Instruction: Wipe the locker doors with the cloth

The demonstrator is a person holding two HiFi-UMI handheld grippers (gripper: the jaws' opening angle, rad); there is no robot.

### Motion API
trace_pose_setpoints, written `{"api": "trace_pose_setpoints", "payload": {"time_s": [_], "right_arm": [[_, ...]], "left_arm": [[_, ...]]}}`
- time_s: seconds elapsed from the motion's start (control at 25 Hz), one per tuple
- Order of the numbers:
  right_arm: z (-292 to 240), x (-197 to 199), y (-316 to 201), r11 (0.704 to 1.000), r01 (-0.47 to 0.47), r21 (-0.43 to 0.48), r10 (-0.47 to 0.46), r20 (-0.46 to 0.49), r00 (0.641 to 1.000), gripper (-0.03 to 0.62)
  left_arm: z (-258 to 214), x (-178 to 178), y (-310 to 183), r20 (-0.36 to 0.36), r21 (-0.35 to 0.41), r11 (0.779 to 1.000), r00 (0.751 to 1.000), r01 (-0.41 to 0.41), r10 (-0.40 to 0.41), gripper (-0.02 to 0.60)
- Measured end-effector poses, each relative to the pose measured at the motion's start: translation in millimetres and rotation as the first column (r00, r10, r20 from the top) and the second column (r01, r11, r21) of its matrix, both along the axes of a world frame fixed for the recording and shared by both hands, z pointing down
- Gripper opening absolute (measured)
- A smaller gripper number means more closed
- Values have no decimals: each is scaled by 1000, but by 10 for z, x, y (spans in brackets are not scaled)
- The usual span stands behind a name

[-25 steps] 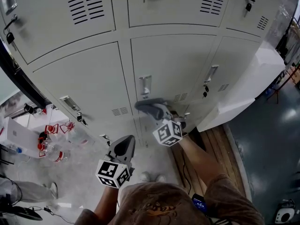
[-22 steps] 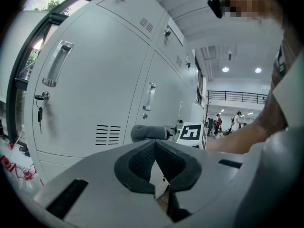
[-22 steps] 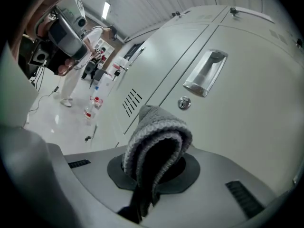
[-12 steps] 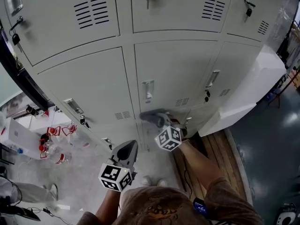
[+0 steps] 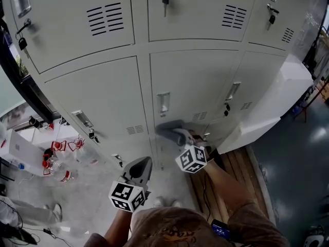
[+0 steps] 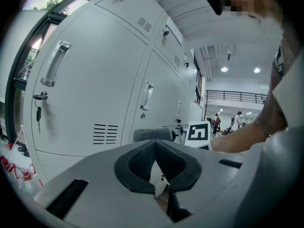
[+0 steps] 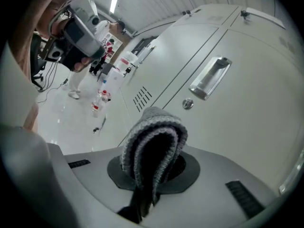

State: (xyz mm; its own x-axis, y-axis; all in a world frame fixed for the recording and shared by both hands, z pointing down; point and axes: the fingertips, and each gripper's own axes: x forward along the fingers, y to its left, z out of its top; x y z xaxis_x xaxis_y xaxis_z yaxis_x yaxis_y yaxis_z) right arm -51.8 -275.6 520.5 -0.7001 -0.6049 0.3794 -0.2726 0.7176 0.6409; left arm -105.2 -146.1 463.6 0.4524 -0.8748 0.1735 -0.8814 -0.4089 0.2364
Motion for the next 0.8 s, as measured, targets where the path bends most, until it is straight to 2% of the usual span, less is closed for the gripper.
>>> {"api": "trace_pose_setpoints", "payload": {"time_s": [0.16,0.36,0.8], "right_arm": [[-404,68,48,998,14,58,-14,-11,1000,34],[-1073,193,55,991,-3,134,-1,34,999,34],[-2735,453,8,934,-69,349,13,160,987,34]], "left_arm": [[-15,40,-16,-3,5,1000,1000,-9,9,0],[-15,91,-35,-9,5,1000,1000,-23,23,0],[-55,250,-73,-16,14,998,998,-59,59,0]]}}
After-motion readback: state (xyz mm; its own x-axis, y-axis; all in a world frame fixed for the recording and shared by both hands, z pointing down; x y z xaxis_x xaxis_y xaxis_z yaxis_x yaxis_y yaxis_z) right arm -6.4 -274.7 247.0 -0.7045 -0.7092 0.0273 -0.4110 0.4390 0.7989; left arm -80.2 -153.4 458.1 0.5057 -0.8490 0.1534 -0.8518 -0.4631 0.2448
